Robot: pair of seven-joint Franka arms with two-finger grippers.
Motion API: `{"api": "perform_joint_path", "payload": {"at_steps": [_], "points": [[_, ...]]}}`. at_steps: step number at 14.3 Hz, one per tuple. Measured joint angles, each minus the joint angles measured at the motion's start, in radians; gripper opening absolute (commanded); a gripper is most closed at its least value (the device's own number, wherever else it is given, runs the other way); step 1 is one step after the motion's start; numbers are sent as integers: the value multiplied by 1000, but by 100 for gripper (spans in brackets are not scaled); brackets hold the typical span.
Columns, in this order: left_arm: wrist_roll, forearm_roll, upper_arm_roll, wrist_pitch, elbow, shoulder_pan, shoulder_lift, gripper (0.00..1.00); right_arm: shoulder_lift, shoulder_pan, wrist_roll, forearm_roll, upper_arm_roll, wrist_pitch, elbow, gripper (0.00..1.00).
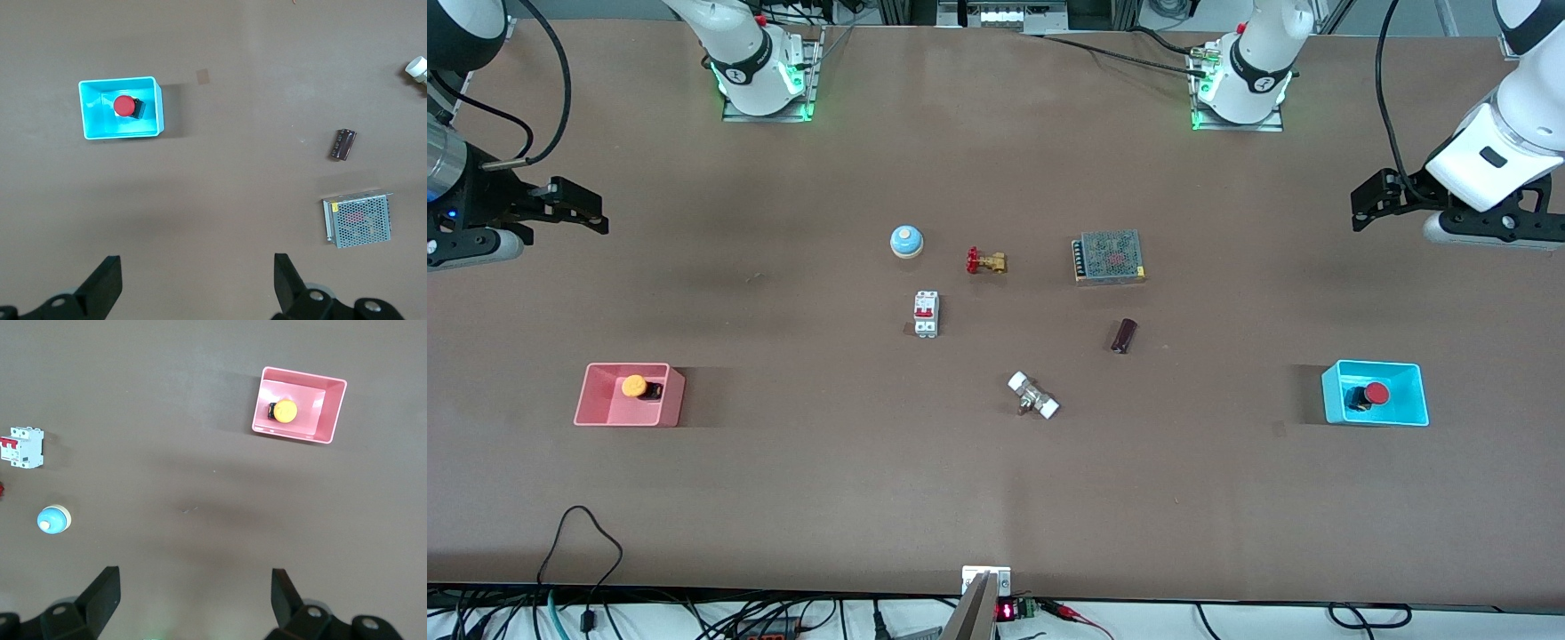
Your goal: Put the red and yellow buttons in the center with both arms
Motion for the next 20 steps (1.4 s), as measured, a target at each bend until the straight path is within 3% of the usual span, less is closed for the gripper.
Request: {"api": "perform_joint_path", "payload": {"at_steps": [13,20], "points": [[0,0,-1,0,2,0,0,100,45,-34,0,-2,-14,-2,0,100],[0,0,-1,-15,3,0,0,100,192,-62,0,-48,-16,189,0,100]]}}
